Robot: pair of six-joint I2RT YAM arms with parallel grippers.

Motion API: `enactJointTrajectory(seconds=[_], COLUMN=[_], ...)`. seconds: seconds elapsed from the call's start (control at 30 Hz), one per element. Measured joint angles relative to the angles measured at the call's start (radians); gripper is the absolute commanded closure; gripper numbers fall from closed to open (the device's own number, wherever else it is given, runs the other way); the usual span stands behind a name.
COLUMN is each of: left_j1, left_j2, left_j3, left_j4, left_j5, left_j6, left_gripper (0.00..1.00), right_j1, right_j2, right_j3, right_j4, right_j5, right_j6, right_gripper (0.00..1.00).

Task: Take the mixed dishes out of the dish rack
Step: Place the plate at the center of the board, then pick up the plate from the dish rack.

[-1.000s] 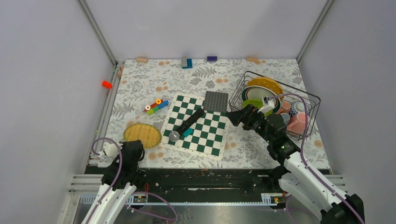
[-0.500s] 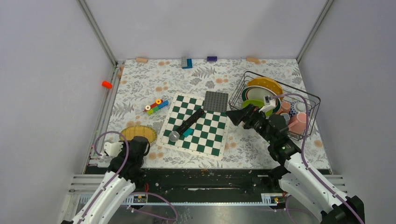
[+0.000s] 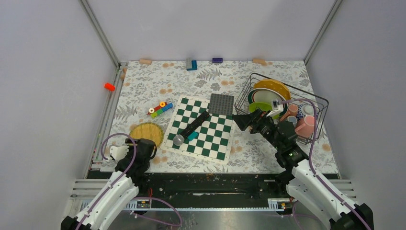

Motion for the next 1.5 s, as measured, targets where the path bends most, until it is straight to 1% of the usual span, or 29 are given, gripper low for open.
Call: enactJointTrajectory(seconds=[0.03, 0.2, 0.33, 0.43, 0.57, 0.73, 0.8, 0.83, 0.9, 0.93, 0.97, 1.03, 1.07, 1.1, 1.13, 1.2, 1.23, 1.33, 1.4, 1.5], left_j1=[0.000, 0.000, 0.000, 0.000, 0.000, 0.000, 0.000, 0.000, 0.002, 0.003, 0.003, 0.003, 0.003, 0.003, 0.003, 0.003, 0.003, 0.003, 0.002, 0.002], left_j2=[0.000, -0.014, -0.043, -0.072, -0.106, -0.163, -0.200, -0.217, -0.256, -0.273, -0.282, -0.289, -0.282, -0.265, -0.243, -0.163, -0.125, -0.025, 0.016, 0.042], left_j3=[-0.003, -0.005, -0.004, 0.003, 0.038, 0.153, 0.193, 0.205, 0.217, 0.216, 0.212, 0.189, 0.170, 0.154, 0.148, 0.145, 0.146, 0.147, 0.146, 0.137], left_j4=[0.001, 0.006, 0.001, -0.033, -0.141, -0.280, -0.303, -0.294, -0.235, -0.175, -0.109, 0.065, 0.158, 0.232, 0.274, 0.369, 0.404, 0.477, 0.526, 0.576], left_j5=[0.004, 0.005, 0.005, 0.011, 0.013, 0.011, 0.010, 0.013, 0.045, 0.089, 0.142, 0.298, 0.388, 0.469, 0.523, 0.655, 0.701, 0.832, 0.903, 0.964], left_j6=[-0.002, -0.009, -0.009, -0.009, -0.010, 0.004, 0.054, 0.101, 0.247, 0.343, 0.425, 0.586, 0.662, 0.726, 0.766, 0.857, 0.888, 0.954, 0.976, 0.993], left_gripper=[0.23, 0.02, 0.01, 0.01, 0.01, 0.01, 0.01, 0.01, 0.01, 0.01, 0.01, 0.01, 0.01, 0.01, 0.01, 0.01, 0.01, 0.01, 0.01, 0.01], right_j1=[0.000, 0.000, 0.000, 0.000, 0.000, 0.000, 0.000, 0.000, 0.000, 0.000, 0.000, 0.000, 0.000, 0.000, 0.000, 0.000, 0.000, 0.000, 0.000, 0.000], right_j2=[0.002, 0.018, 0.025, 0.026, 0.028, 0.031, 0.032, 0.034, 0.045, 0.065, 0.081, 0.162, 0.201, 0.257, 0.293, 0.373, 0.404, 0.489, 0.527, 0.572], right_j3=[-0.001, -0.001, -0.003, -0.008, -0.008, -0.006, 0.003, 0.019, 0.072, 0.133, 0.172, 0.325, 0.389, 0.482, 0.536, 0.658, 0.707, 0.844, 0.903, 0.954], right_j4=[0.003, 0.022, 0.040, 0.061, 0.063, 0.040, 0.006, -0.030, -0.107, -0.185, -0.224, -0.372, -0.416, -0.482, -0.513, -0.591, -0.622, -0.759, -0.847, -0.977], right_j5=[-0.003, -0.020, -0.035, -0.037, -0.037, -0.034, -0.032, -0.032, -0.027, -0.024, -0.021, -0.001, 0.008, 0.016, 0.017, 0.012, 0.001, -0.071, -0.097, -0.101], right_j6=[0.000, -0.002, -0.011, -0.026, -0.060, -0.123, -0.161, -0.185, -0.242, -0.290, -0.319, -0.409, -0.446, -0.504, -0.553, -0.700, -0.785, -1.107, -1.293, -1.538], right_gripper=[0.00, 0.00, 0.02, 0.02, 0.02, 0.02, 0.01, 0.01, 0.01, 0.01, 0.01, 0.01, 0.01, 0.01, 0.01, 0.01, 0.01, 0.02, 0.02, 0.01])
